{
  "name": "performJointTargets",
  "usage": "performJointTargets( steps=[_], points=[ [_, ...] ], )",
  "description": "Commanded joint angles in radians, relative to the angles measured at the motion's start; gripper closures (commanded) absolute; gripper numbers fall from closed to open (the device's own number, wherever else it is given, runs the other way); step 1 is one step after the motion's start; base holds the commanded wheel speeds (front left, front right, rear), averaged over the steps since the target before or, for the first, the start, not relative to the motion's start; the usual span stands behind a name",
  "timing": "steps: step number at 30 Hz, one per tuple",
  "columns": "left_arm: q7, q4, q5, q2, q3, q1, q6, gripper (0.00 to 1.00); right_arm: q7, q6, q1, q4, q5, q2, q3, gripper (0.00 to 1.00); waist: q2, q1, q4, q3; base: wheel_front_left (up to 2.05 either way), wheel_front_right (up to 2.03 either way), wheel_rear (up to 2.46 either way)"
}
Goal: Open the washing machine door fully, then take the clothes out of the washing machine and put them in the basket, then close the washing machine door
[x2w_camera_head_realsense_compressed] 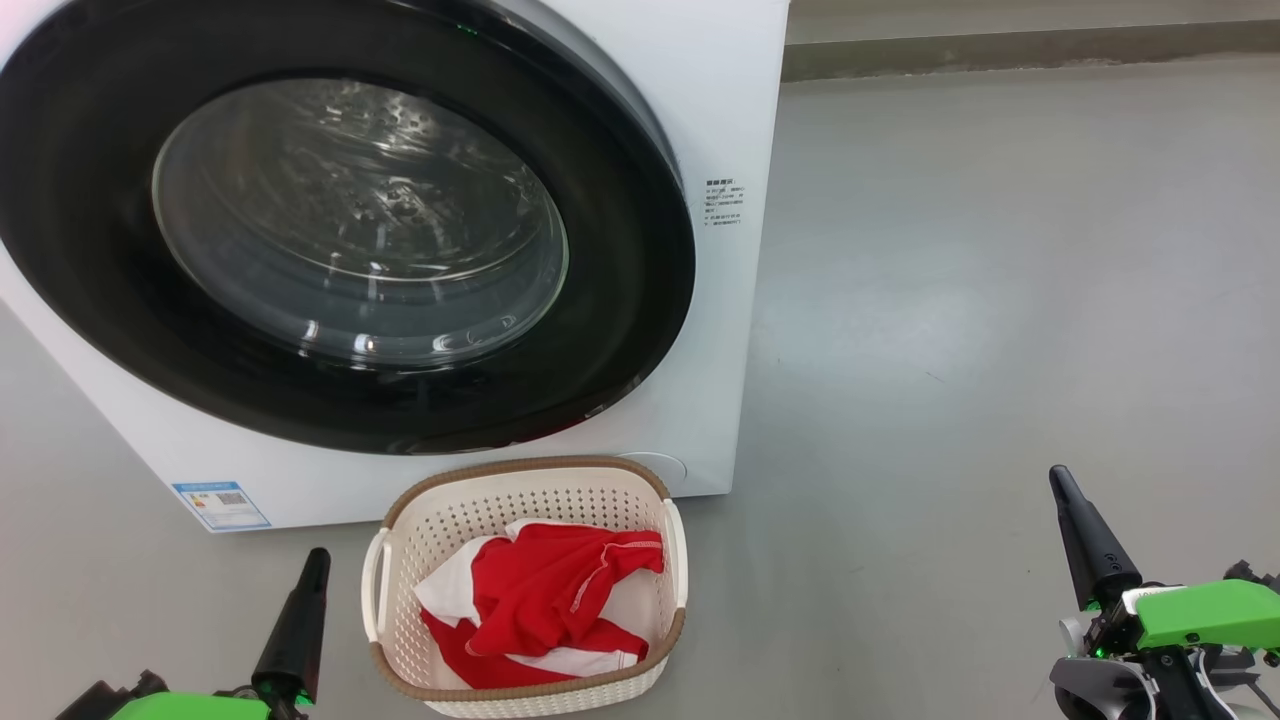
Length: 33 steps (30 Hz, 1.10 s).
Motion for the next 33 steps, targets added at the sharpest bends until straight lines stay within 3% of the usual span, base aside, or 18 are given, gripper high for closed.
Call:
performJointTargets(
  steps=[1,33],
  points=[
    [0.005,-0.020,-0.007,0.008,0.035,-0.039,-0.007,1.00,0.006,-0.001,-0.042,-0.029,-0.002,-0.012,0.014,1.00,0.0000,0.0000,0.000,0.000,0.00,0.00,0.00],
    [0.004,-0.020,-0.007,0.008,0.035,-0.039,-0.007,1.00,0.006,-0.001,-0.042,-0.029,-0.002,-0.012,0.013,1.00,0.0000,0.0000,0.000,0.000,0.00,0.00,0.00]
  ],
)
